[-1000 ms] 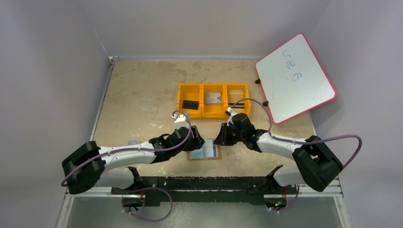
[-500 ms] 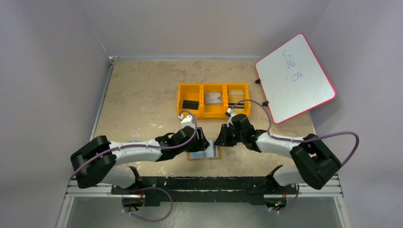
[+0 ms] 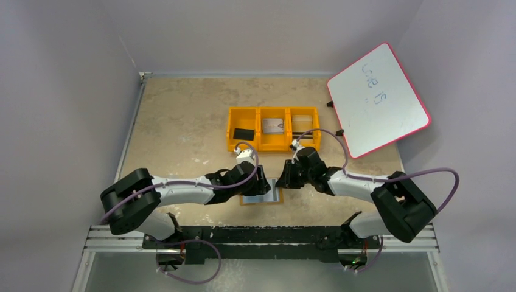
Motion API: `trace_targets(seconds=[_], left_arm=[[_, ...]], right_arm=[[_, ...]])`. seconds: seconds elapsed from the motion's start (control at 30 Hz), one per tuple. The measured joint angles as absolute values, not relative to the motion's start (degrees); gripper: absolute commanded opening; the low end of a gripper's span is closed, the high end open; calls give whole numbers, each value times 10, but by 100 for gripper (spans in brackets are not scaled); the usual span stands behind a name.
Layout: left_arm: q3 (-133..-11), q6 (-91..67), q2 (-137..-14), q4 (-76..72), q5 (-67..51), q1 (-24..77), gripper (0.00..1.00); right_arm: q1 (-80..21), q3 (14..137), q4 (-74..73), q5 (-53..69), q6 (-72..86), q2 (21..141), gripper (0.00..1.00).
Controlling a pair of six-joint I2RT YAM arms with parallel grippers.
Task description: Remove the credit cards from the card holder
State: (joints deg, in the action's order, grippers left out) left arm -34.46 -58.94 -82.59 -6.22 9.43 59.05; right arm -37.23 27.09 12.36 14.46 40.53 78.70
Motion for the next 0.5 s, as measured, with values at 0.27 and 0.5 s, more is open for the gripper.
trace_targets(seconds=[0.27,0.5], left_arm=[[-349,-590,-840,-51,99,591,50],[-349,-590,-843,-57,98,591,49]], right_arm=[[-372,265,145,150,410,801,14],[-372,264,167,161,411,814,11]])
